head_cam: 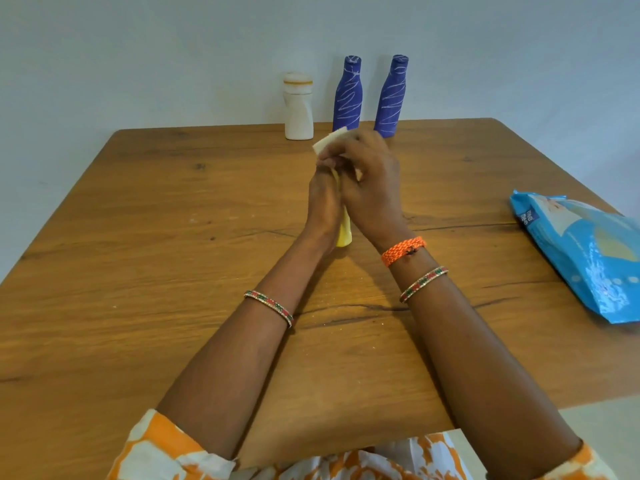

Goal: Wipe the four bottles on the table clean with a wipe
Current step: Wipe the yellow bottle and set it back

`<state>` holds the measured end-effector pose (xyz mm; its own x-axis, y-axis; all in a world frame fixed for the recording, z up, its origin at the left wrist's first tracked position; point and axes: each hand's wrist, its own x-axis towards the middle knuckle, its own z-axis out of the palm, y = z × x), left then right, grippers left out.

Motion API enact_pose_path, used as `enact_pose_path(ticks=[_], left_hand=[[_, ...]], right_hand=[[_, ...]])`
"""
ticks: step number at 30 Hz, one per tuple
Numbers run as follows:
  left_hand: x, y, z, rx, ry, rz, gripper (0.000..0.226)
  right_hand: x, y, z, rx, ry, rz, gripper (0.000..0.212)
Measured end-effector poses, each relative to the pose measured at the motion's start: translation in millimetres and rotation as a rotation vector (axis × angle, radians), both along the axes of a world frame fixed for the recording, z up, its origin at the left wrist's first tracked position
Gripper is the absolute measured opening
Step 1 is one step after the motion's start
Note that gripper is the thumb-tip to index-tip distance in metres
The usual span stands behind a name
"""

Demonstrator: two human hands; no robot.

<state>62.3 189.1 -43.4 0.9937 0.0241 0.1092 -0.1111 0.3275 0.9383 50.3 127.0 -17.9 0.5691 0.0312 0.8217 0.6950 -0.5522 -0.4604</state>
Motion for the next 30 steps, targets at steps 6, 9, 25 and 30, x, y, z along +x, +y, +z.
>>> enact_pose_path(ticks=[6, 9, 25, 30], left_hand=[[-2.6, 0.9, -0.2, 0.145, -0.094, 0.008, 0.029], [-1.6, 11.6, 3.1, 0.259, -0.116, 0.093, 0.011], [-14.6, 11.4, 9.3, -0.167, 0.116, -0.188, 0.054], [-13.1, 7.8, 8.0, -0.19, 0.223, -0.242, 0.072]], right_hand=[[8.8, -10.6, 2.6, 1.008, 0.561, 0.39, 0.007], [13.8, -17.3, -2.1, 1.342, 0.757, 0.626, 0.008], [9.3, -13.1, -10.0, 0.268, 0.12, -0.208, 0.011], [10.1, -19.0, -20.1, 0.127, 0.155, -0.221, 0.011]])
